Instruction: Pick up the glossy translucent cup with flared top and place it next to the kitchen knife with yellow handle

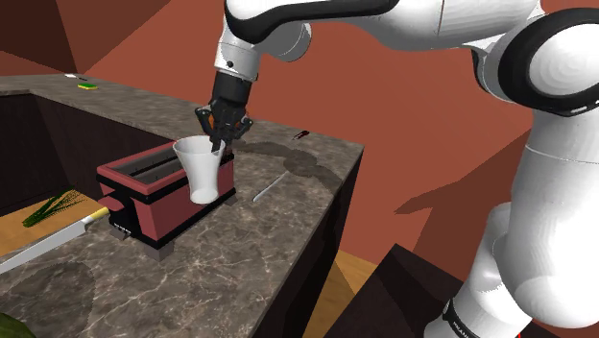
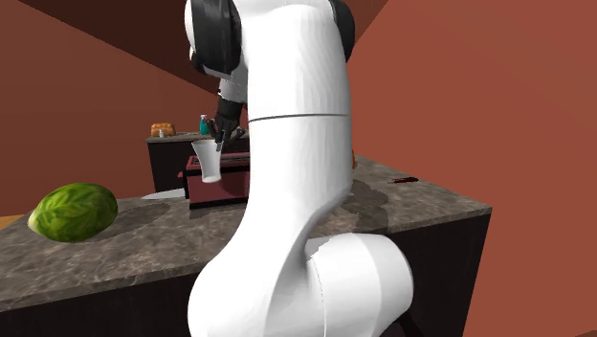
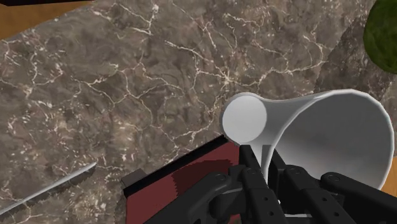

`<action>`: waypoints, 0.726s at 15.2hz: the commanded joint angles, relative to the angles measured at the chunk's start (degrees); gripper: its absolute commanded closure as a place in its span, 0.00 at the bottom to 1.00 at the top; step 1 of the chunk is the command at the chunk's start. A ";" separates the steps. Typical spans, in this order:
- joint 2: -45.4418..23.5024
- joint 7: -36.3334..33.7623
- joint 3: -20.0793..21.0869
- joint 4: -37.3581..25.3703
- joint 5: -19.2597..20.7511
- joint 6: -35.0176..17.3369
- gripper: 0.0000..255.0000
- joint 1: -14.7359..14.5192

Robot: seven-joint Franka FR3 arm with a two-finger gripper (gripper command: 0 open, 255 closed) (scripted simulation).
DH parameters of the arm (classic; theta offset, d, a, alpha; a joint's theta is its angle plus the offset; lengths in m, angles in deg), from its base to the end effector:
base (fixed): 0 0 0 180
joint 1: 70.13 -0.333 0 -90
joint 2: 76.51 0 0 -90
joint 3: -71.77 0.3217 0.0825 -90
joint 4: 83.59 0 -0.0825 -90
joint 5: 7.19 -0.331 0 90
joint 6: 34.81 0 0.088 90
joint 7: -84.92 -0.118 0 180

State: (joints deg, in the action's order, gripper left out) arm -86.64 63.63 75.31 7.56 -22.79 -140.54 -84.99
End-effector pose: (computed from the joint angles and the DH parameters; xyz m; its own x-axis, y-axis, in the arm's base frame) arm 0.5399 0.2020 0.5442 0.9932 -0.1103 -0.0368 -0.1162 -0.9530 -0.2799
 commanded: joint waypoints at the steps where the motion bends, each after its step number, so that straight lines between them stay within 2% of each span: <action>1: -1.94 -2.67 1.04 -1.72 0.51 -1.01 1.00 -1.63; 6: -7.29 -8.56 2.99 -7.17 2.13 -2.41 1.00 -5.58; 11: -14.19 -14.34 4.35 -15.32 4.23 -2.49 1.00 -9.86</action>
State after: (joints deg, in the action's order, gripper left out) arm -99.68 50.48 79.40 -6.34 -18.95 -143.00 -93.98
